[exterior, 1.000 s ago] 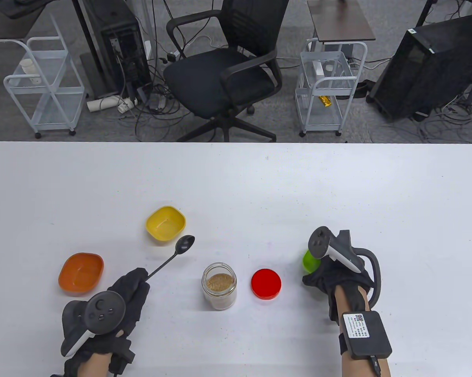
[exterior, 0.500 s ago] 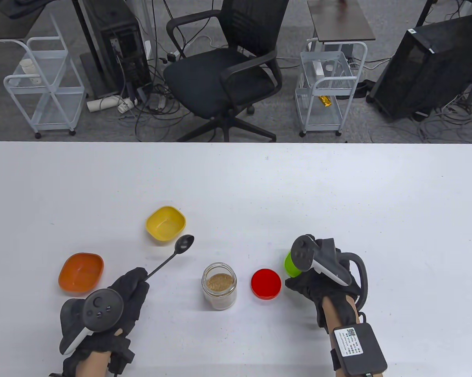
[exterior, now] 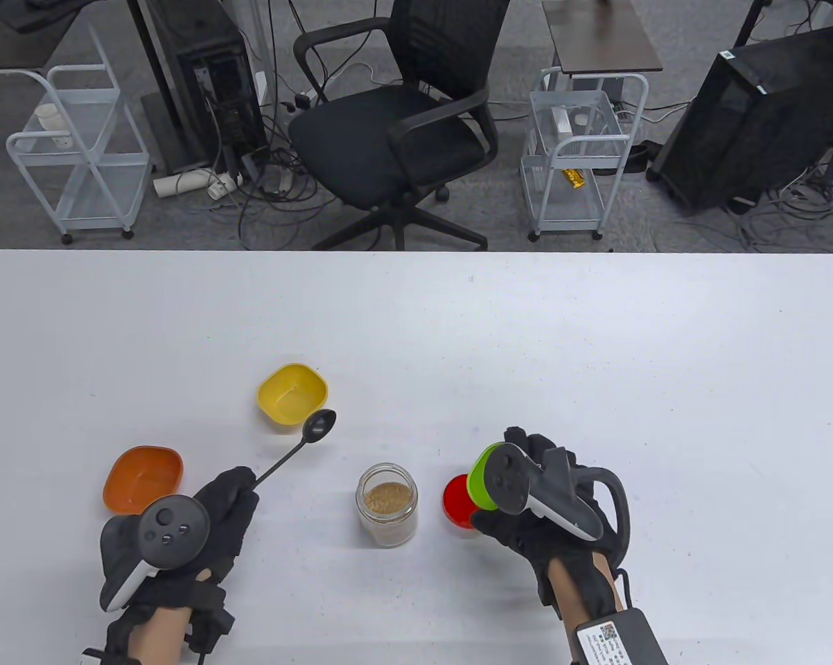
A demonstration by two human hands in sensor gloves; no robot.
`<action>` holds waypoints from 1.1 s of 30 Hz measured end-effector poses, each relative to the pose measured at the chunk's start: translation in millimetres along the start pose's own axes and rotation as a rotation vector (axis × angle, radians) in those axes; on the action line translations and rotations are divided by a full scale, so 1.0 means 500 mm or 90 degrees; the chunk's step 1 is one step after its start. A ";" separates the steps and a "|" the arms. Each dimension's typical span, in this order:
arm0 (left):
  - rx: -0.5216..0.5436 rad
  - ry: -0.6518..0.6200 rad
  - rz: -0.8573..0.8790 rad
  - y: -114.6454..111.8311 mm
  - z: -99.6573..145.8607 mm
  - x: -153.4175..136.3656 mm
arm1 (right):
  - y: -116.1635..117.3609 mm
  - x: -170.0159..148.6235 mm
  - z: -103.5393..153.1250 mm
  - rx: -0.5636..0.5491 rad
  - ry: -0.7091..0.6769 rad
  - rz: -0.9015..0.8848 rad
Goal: Scoop brown sugar granules from jar into dishes
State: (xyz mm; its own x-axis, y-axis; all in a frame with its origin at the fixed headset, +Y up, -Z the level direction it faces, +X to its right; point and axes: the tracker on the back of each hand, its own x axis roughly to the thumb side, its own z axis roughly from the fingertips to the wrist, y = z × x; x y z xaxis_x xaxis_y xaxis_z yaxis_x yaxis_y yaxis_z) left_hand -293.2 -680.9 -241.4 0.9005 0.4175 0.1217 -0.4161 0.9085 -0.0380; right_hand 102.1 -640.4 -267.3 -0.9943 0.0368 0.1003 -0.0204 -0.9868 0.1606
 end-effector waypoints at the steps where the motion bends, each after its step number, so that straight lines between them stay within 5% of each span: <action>1: 0.001 -0.003 0.001 0.000 0.000 0.001 | -0.001 0.005 0.005 -0.006 0.000 -0.006; 26: -0.002 -0.115 0.042 0.027 0.012 0.042 | 0.077 0.005 0.051 -0.079 0.046 -0.116; 33: -0.053 -0.156 0.042 0.059 0.008 0.066 | 0.086 0.006 0.047 -0.063 0.035 -0.098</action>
State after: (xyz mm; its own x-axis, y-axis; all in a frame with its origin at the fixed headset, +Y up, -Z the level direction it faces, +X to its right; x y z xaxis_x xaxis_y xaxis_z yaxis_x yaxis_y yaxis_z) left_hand -276.5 -640.4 -234.4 0.8107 0.4680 0.3517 -0.4515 0.8823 -0.1334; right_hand 100.7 -679.2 -237.2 -0.9828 0.1827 0.0285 -0.1803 -0.9810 0.0722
